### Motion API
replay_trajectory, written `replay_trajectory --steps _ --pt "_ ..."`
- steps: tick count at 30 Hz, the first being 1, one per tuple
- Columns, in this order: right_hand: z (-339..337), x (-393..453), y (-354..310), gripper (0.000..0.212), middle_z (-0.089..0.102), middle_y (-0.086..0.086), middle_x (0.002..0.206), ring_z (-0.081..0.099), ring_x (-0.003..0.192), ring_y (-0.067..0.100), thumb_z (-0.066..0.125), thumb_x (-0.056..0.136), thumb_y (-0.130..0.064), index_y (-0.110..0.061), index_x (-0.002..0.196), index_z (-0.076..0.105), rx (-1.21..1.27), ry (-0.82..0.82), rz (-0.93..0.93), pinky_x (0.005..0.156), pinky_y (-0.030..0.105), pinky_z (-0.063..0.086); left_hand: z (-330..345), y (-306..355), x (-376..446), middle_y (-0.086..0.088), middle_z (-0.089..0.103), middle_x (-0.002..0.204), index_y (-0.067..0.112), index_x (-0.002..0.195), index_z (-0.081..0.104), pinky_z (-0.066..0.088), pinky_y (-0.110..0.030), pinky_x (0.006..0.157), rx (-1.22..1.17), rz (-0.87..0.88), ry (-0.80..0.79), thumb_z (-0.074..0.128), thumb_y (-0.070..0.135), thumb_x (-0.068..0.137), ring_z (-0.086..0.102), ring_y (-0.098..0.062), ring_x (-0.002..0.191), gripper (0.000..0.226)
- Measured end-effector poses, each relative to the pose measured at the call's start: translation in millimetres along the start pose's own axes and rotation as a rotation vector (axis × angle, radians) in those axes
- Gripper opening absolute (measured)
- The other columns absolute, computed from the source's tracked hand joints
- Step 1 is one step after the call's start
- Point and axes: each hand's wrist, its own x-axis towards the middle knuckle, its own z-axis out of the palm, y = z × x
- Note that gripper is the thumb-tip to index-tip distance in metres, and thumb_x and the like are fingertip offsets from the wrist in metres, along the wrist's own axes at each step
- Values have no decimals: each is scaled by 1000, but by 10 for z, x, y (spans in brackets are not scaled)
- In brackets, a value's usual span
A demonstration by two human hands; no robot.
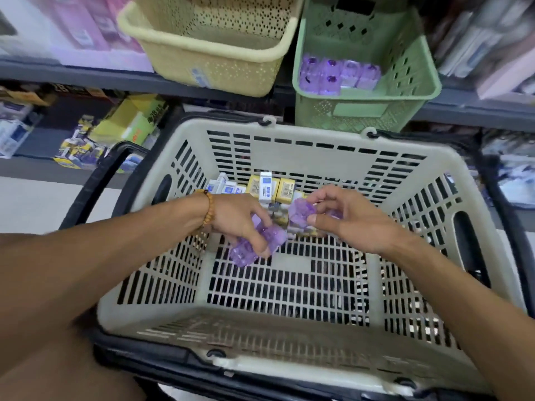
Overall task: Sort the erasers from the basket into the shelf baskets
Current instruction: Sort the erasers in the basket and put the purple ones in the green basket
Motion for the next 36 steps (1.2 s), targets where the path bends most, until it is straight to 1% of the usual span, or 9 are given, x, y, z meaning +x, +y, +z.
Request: replay_trajectory --steps 5,9,11,17,20,26,28,32,36 --pt "-405 -178 -596 23 62 0 76 65 66 14 67 89 -6 -20 104 58 42 237 -255 52 13 44 -388 392 -377 8 74 72 25 79 78 52 -12 53 -336 279 206 86 8 62 65 -2 57 25" --pt "-833 -153 -1078 22 63 -12 70 62 62 8 69 88 -11 -26 102 59 -91 368 -383 53 16 46 -589 652 -513 -11 76 89 13 97 76 55 -23 65 -524 455 337 85 8 60 69 -16 73 38" --pt "-1034 -8 -1245 21 64 -10 72 61 62 8 71 87 -13 -26 99 59 -243 439 -400 60 18 47 -677 722 -522 -4 76 91 16 102 73 54 -19 69 -503 469 443 89 15 58 71 -14 75 48" --pt "-1379 714 -1354 26 62 0 93 61 92 23 72 85 -29 -24 107 58 -941 443 33 86 32 49 -841 717 -459 11 76 81 27 83 75 48 -5 63 -606 495 599 90 18 58 67 -2 65 31" --pt "-1374 939 -1296 19 64 3 98 60 96 26 67 87 -25 -29 100 55 -1012 360 192 88 35 50 -874 716 -434 -1 77 78 24 101 73 55 -18 64 -695 503 546 88 16 60 71 -12 64 44" --pt "-1371 1143 -1157 33 64 11 106 59 103 29 68 89 -24 -21 118 52 -974 372 182 88 31 45 -880 715 -334 3 77 84 22 114 69 49 -38 99 -712 431 606 92 25 55 70 -7 71 64" --pt "-1394 1107 -1133 39 65 8 98 62 92 26 73 86 -30 -19 116 50 -821 440 145 79 31 48 -875 713 -317 2 77 90 22 113 70 49 -41 99 -708 435 617 92 28 52 71 -10 76 65" --pt "-1409 921 -1223 28 64 7 61 60 48 18 57 97 -36 -10 88 57 105 443 12 40 23 44 -850 723 -312 1 76 96 25 105 72 53 -37 93 -712 451 630 93 27 51 70 -6 68 57" --pt "-1423 792 -1256 58 58 10 63 45 43 17 36 101 -49 -13 67 66 517 346 29 32 16 25 -815 757 -354 9 76 85 32 90 70 50 -31 91 -723 484 606 91 23 54 72 -8 68 43"
